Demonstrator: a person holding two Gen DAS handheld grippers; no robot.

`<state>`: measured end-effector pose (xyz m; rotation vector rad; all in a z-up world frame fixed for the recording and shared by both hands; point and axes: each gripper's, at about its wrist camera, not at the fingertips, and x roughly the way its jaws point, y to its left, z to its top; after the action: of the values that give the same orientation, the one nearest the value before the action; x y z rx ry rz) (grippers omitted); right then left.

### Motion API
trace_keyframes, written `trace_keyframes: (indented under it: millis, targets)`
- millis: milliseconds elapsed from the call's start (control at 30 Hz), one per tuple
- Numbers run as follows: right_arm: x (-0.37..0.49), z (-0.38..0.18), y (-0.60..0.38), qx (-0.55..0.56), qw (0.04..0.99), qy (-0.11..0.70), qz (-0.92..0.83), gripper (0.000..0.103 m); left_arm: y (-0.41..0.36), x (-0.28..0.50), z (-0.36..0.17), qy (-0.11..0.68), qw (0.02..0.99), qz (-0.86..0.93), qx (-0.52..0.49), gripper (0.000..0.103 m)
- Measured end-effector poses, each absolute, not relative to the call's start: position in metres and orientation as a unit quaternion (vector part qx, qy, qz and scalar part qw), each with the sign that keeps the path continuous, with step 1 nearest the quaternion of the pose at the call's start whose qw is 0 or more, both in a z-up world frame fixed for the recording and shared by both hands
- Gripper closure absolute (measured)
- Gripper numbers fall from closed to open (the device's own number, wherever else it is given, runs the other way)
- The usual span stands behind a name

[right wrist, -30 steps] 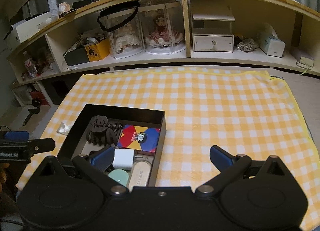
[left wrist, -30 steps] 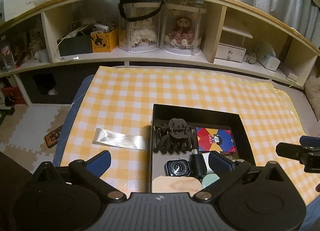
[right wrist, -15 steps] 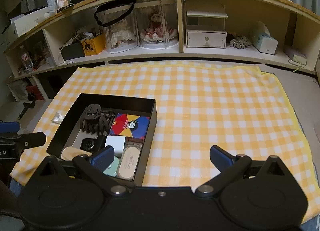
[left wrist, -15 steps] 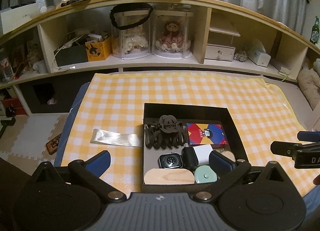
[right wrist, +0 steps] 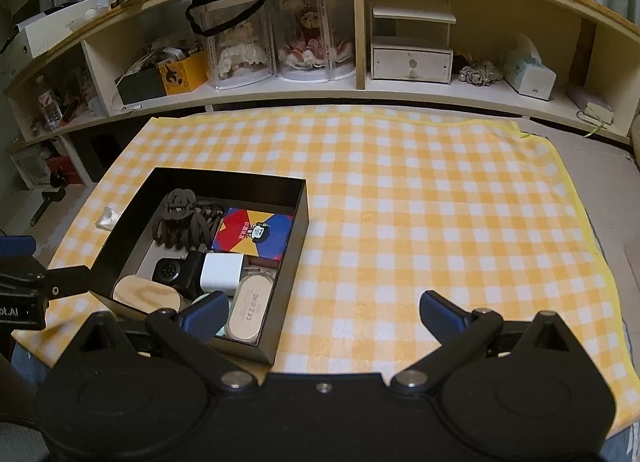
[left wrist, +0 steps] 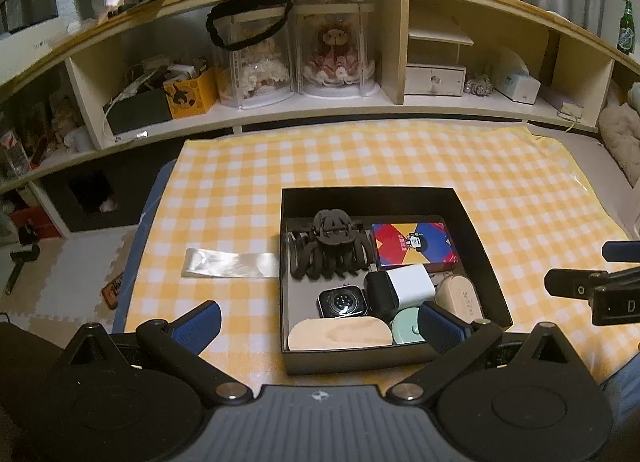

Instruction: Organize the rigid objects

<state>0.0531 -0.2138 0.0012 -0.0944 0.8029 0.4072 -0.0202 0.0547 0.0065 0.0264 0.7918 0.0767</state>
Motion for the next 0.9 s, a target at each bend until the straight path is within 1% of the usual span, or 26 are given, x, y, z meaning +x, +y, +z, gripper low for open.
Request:
trace_keyframes:
  millis: [900]
  targets:
    - [0.056, -0.002, -0.2144, -0.048, 0.894, 0.4, 0.195, 0.0, 0.0553, -0.0145, 0.0013, 0.41, 0.911, 0.033, 0.001, 0.0]
